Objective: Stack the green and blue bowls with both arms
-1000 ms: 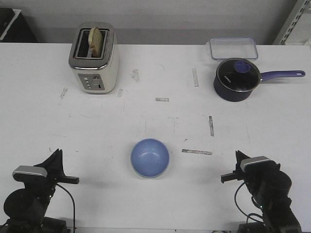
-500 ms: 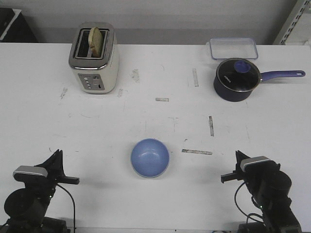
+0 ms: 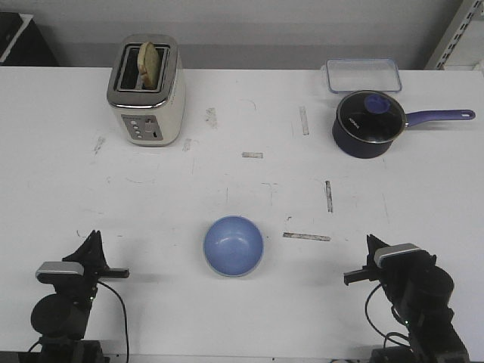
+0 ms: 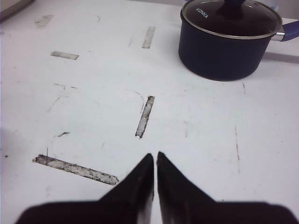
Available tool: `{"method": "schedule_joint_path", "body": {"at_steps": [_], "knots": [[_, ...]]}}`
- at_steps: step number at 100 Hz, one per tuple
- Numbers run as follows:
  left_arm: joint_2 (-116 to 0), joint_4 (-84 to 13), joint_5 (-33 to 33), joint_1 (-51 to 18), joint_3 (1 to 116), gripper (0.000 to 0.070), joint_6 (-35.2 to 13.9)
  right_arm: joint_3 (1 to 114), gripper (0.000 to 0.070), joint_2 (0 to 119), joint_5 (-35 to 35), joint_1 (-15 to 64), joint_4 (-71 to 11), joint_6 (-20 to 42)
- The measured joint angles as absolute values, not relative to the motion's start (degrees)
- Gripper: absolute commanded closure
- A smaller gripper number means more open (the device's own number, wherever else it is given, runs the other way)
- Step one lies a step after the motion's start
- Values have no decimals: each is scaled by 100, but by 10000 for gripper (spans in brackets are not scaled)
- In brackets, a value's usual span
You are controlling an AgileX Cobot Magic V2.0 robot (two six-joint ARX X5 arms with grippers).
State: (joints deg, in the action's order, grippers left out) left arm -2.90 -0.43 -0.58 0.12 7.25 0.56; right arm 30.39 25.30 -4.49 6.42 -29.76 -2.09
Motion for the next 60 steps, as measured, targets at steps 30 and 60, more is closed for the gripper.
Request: {"method": "schedule_joint_path", "body": {"at_steps": [30,60], "knots": [[-30,235,-12,12,196,698,54,3039,699,2528,-447,642,-2971,-209],[-30,239,-12,12,196,698,54,3039,699,2528,-449,642,-2971,-209]]}}
